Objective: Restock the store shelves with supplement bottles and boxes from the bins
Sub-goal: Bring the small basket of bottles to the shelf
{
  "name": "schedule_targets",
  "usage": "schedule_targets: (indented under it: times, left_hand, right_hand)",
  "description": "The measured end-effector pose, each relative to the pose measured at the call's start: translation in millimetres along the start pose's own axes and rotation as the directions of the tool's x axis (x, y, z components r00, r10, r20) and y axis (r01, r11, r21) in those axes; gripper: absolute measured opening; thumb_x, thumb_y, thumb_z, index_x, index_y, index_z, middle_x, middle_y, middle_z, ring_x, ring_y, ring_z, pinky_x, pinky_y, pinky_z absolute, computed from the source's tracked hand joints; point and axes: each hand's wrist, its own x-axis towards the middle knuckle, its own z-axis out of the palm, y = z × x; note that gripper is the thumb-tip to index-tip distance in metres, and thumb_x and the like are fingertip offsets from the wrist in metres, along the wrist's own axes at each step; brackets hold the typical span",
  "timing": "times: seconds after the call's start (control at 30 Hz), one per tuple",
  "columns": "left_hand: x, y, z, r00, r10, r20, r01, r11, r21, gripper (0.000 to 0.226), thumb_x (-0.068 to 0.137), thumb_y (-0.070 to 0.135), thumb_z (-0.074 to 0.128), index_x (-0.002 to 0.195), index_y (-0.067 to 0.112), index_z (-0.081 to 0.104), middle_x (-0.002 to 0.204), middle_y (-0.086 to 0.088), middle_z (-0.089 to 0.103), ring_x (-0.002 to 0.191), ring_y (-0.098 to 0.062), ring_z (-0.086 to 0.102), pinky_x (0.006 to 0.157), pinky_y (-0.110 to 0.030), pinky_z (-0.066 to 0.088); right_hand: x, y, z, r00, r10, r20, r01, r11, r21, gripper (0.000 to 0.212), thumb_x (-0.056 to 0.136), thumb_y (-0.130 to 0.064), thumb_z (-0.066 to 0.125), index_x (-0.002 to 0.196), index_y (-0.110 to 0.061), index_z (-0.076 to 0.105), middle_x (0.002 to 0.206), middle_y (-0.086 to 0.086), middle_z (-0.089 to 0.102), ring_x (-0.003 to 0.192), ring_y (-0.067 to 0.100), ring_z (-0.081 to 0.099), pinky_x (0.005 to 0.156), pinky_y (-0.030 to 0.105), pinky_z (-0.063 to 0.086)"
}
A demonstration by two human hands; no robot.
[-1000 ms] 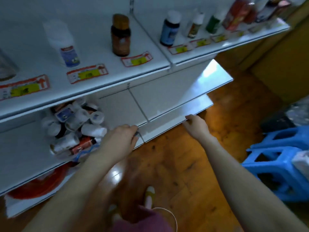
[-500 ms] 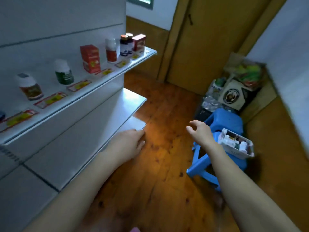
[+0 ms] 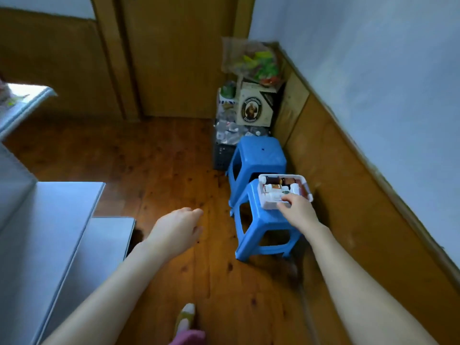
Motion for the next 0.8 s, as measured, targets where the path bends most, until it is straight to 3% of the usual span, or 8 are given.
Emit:
schedule_targets:
  times: [0.27, 0.4, 0.63, 0.8]
  left_hand:
    - [228, 31, 5, 0.949, 0.257, 0.182, -0.263, 0.965, 0.008, 0.038, 0.097, 0.033, 0.039, 0.133, 0.021, 0.043, 0.124, 0.0, 0.055, 0.114, -0.017, 0.054, 0.09, -0.031, 0.049]
    - [324, 65, 33, 0.891, 0.342, 0.298, -0.374, 0.926, 0.056, 0.034, 0.097, 0.034, 0.038, 0.128, 0.02, 0.047, 0.122, -0.002, 0.057, 0.11, -0.017, 0.056, 0.086, -0.03, 0.051]
    - [460, 92, 89, 0.823, 0.366, 0.434, -0.428, 0.902, 0.051, 0.042, 0.098, 0.035, 0.039, 0.138, 0.023, 0.038, 0.132, -0.002, 0.052, 0.116, -0.018, 0.053, 0.087, -0.027, 0.047]
    - [547, 105, 139, 0.777, 0.357, 0.518, -0.458, 0.886, 0.076, 0.041, 0.098, 0.034, 0.038, 0.136, 0.019, 0.039, 0.129, -0.008, 0.052, 0.114, -0.026, 0.053, 0.089, -0.037, 0.048]
  right_hand:
    - [98, 73, -41, 0.928, 0.355, -0.114, -0.338, 0.93, 0.144, 0.037, 0.095, -0.027, 0.048, 0.128, -0.01, 0.052, 0.129, 0.007, 0.056, 0.118, 0.023, 0.052, 0.093, 0.03, 0.043]
    - [137, 116, -35, 0.859, 0.504, -0.096, -0.477, 0.853, 0.212, 0.04, 0.095, -0.027, 0.048, 0.13, -0.009, 0.049, 0.133, 0.009, 0.053, 0.123, 0.023, 0.05, 0.098, 0.031, 0.042]
    - [223, 158, 3, 0.755, 0.655, 0.021, -0.619, 0.702, 0.351, 0.042, 0.094, -0.023, 0.051, 0.131, -0.005, 0.047, 0.132, 0.012, 0.054, 0.121, 0.025, 0.052, 0.092, 0.026, 0.042]
    - [269, 174, 48, 0.654, 0.742, 0.145, -0.713, 0.542, 0.445, 0.045, 0.092, -0.019, 0.052, 0.132, 0.0, 0.044, 0.129, 0.018, 0.055, 0.12, 0.028, 0.051, 0.1, 0.034, 0.039]
